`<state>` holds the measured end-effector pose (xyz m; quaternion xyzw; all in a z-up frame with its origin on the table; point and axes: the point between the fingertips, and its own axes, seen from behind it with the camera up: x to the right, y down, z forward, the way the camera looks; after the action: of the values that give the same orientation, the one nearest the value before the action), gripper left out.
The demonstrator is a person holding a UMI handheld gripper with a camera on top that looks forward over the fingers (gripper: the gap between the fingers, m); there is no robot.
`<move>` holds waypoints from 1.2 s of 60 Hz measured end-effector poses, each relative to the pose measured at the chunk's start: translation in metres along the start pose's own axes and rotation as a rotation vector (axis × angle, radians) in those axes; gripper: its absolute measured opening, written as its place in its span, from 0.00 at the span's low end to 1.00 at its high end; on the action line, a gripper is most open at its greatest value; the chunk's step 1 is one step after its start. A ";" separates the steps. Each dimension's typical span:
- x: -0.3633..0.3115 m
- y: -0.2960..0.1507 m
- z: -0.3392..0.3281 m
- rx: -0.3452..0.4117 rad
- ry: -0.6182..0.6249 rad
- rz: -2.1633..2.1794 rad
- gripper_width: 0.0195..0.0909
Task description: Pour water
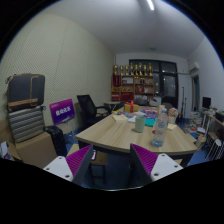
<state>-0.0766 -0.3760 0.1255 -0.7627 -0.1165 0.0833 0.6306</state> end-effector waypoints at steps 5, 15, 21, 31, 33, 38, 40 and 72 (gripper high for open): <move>0.006 -0.002 0.002 0.002 0.018 0.008 0.90; 0.026 -0.013 -0.001 0.019 0.043 0.020 0.90; 0.057 -0.019 0.001 0.031 0.057 0.019 0.90; 0.125 -0.020 0.035 0.058 0.113 -0.011 0.90; 0.141 -0.019 0.045 0.062 0.135 -0.016 0.90; 0.175 -0.019 0.074 0.084 0.175 -0.020 0.90; 0.186 -0.020 0.086 0.092 0.184 -0.021 0.90; 0.294 -0.021 0.254 0.107 0.314 -0.004 0.90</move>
<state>0.1340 -0.0499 0.1035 -0.7315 -0.0135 -0.0318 0.6809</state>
